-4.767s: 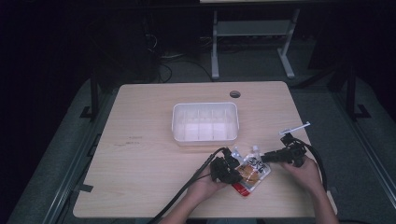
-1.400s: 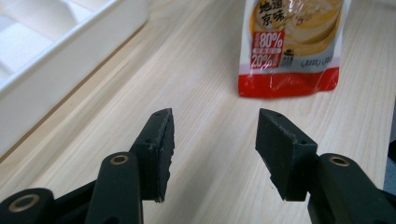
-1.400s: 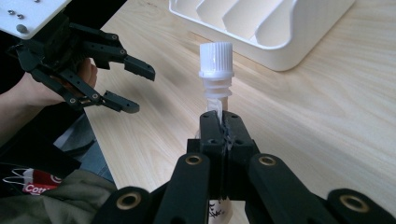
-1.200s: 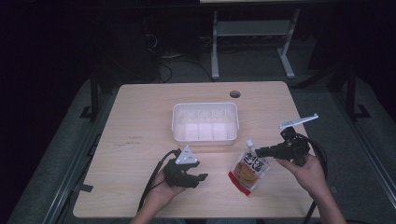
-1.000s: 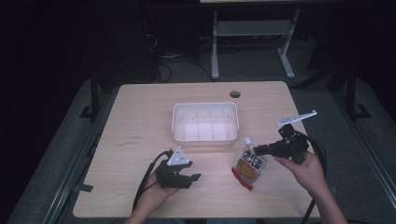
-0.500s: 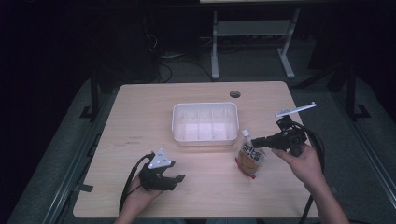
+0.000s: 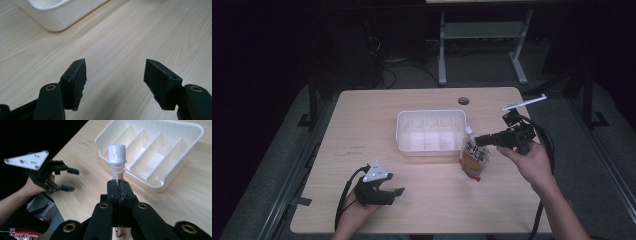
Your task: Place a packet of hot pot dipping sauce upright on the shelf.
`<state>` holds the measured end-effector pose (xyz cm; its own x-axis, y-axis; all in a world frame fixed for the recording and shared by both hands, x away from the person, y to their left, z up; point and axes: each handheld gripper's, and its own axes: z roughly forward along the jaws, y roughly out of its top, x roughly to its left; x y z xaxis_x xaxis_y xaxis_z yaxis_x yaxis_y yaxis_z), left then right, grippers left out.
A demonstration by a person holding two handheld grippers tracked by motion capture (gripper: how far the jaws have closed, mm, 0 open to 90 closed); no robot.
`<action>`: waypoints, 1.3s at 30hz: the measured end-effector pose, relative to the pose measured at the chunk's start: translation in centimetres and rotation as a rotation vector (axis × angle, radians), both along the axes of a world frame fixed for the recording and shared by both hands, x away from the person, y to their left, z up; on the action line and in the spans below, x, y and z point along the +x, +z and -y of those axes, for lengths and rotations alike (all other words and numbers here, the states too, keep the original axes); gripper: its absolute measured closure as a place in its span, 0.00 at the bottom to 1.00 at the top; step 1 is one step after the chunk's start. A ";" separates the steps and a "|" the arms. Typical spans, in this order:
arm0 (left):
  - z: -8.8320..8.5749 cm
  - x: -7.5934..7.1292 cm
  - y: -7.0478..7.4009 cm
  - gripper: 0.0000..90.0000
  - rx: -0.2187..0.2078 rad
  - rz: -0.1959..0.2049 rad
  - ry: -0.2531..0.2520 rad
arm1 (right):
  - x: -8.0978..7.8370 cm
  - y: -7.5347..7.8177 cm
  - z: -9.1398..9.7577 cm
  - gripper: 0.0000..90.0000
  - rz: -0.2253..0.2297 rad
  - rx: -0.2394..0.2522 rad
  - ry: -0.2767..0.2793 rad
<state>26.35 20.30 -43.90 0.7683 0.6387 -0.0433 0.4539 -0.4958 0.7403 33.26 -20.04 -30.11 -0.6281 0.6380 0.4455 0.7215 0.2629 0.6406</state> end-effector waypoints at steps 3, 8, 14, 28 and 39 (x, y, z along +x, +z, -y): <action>-0.4 0.0 0.1 0.38 -0.007 0.003 0.010 | 0.9 1.3 -0.9 0.99 0.011 0.004 -0.004; -0.6 -0.1 0.1 0.38 -0.009 0.007 0.016 | 2.2 2.3 -1.8 0.99 0.024 0.002 -0.017; -0.7 -0.1 0.1 0.38 -0.009 0.008 0.015 | 4.4 3.3 -2.8 0.99 0.036 0.011 -0.067; -0.9 -0.2 0.2 0.38 -0.018 0.014 0.020 | 9.5 2.8 -4.0 0.99 0.039 -0.041 -0.262; -1.1 -0.3 0.4 0.38 -0.030 0.022 0.025 | 10.4 2.4 -5.0 0.99 0.071 -0.168 -0.382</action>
<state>26.06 21.45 -43.45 0.7533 0.6560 -0.0460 0.4492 -0.4622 0.7646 43.64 -15.03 -27.68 -0.3574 0.8911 0.2798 0.7431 0.0898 0.6632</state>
